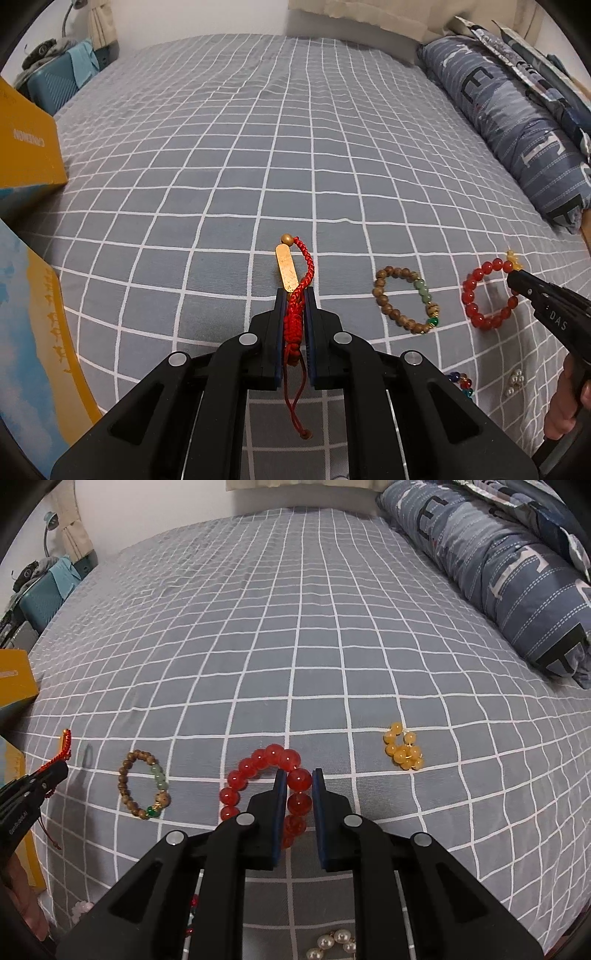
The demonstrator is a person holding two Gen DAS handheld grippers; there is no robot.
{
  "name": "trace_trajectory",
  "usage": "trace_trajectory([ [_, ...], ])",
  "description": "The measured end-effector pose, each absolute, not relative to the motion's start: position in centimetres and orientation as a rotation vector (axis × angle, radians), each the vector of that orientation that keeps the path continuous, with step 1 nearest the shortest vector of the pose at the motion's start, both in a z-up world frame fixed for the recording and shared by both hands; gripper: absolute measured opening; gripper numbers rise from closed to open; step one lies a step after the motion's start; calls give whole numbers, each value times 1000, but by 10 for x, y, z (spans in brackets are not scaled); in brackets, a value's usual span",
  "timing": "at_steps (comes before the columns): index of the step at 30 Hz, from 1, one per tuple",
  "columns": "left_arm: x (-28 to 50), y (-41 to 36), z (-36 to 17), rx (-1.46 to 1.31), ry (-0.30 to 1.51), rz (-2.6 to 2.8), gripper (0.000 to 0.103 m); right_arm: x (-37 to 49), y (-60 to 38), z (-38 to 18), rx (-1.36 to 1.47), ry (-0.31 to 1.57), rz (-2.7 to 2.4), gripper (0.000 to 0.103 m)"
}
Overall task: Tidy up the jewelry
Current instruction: 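Lift both bracelets and carry them over the white cardboard box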
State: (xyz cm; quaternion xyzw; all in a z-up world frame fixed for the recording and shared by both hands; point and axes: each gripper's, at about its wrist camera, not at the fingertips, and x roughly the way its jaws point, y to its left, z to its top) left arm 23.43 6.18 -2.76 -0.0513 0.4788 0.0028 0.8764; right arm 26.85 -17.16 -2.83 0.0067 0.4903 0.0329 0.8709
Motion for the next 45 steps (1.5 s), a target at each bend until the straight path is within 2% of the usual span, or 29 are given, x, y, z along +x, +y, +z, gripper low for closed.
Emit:
trace_trajectory([
  [35,141,81,59,-92,879,9,8,188,-132,67,-33,881,113,13],
  [45,99,130,92,-107,845,96,8,160,-82,114,-47,822,195,13],
])
